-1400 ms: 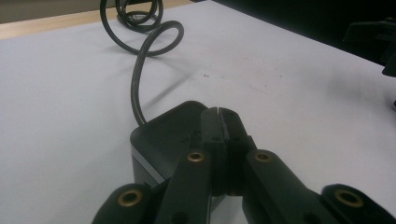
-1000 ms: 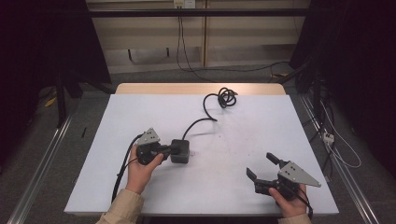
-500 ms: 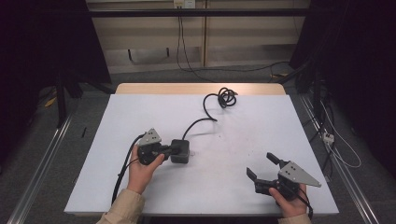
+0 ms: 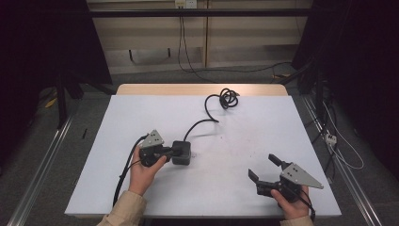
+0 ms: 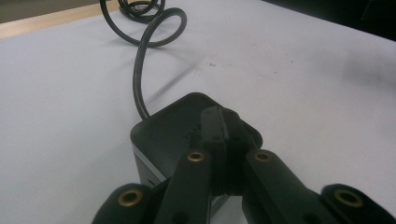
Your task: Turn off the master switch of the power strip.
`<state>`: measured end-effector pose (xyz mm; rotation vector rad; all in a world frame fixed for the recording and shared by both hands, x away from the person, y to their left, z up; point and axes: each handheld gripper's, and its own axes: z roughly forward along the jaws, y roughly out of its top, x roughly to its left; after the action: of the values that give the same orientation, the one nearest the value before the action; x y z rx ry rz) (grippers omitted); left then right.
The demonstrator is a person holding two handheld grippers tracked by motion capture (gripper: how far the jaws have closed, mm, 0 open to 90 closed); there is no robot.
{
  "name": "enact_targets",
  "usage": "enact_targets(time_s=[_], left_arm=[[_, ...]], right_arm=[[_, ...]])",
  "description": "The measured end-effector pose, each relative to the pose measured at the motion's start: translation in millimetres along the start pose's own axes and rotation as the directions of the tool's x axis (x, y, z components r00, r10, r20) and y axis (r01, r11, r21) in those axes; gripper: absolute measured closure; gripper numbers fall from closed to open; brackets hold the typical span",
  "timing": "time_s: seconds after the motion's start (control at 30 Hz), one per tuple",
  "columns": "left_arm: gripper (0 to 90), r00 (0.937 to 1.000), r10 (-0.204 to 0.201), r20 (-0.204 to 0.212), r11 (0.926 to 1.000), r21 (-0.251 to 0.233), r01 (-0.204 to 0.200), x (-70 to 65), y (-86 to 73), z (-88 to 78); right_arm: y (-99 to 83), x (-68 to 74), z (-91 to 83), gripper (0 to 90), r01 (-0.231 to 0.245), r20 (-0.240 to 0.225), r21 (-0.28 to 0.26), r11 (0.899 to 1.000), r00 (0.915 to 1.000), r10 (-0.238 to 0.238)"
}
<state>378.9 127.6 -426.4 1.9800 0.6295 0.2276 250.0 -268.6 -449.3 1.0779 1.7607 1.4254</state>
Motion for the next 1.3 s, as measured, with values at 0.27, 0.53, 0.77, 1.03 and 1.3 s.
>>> enact_targets(time_s=[0.27,0.53,0.77,1.03,1.3], left_arm=[[90.0,0.9998,-0.017,0.009,0.9999,-0.002,0.017,2.5,-0.3,0.4],[90.0,0.9997,-0.024,0.007,0.9997,-0.005,0.024,2.2,-0.5,0.6],[90.0,0.9997,-0.025,0.002,0.9997,0.0,0.025,1.6,-0.3,0.4],[90.0,0.9995,-0.031,0.001,0.9995,0.005,0.031,0.8,-0.3,1.1],[90.0,0.9994,-0.035,0.0,0.9994,0.004,0.035,0.7,-0.5,1.0]], right_arm=[[-0.1,-0.5,-0.3,7.5,-0.002,0.003,0.001,1.0,1.0,0.002],[-0.1,-0.3,-0.2,7.5,-0.002,0.003,0.001,1.0,1.0,0.002],[0.1,-0.2,-0.3,7.5,-0.001,0.003,0.0,1.0,1.0,0.001],[0.1,-0.1,-0.3,7.5,-0.001,0.003,-0.001,1.0,1.0,0.001],[0.3,-0.2,-0.7,7.5,-0.003,0.005,-0.002,1.0,1.0,0.003]])
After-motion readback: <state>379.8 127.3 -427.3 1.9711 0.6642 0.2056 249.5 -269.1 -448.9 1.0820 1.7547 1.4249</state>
